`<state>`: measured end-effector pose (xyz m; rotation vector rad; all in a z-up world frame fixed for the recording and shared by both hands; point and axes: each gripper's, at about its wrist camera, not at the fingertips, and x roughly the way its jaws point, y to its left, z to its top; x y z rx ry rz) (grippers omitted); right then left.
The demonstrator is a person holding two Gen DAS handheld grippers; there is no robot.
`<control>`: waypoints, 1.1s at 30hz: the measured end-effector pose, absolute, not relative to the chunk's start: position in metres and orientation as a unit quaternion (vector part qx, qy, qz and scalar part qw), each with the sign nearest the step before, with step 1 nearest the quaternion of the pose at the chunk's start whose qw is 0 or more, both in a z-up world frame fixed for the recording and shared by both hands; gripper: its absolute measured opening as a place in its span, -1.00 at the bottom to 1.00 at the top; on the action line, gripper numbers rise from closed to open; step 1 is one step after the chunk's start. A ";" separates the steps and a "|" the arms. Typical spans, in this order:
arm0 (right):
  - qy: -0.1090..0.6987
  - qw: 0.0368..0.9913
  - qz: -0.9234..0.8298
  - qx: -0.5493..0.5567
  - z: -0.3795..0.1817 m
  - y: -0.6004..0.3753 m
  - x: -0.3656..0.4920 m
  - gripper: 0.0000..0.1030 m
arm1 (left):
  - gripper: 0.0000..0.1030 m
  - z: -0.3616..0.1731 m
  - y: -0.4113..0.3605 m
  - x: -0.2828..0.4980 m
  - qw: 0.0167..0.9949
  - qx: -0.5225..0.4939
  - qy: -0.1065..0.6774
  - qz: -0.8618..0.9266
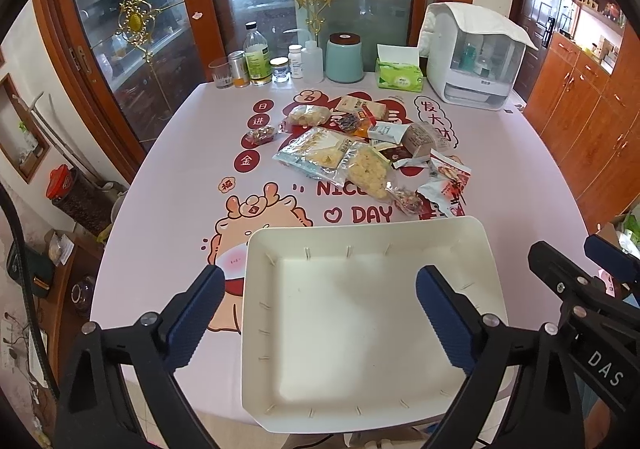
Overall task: Organize snacks
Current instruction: 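Hold the white tray with both tools and carry it toward the snacks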
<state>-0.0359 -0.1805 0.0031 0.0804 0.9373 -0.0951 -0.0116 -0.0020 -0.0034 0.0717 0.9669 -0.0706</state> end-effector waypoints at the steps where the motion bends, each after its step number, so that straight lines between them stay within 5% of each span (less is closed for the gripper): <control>1: 0.451 0.890 -0.046 0.038 0.003 -0.180 -0.036 0.48 | 0.82 -0.003 -0.002 -0.012 0.884 0.034 0.464 -0.035; 33: 0.454 0.888 -0.059 0.040 0.004 -0.158 -0.033 0.48 | 0.81 0.002 0.022 0.004 0.886 0.035 0.458 -0.060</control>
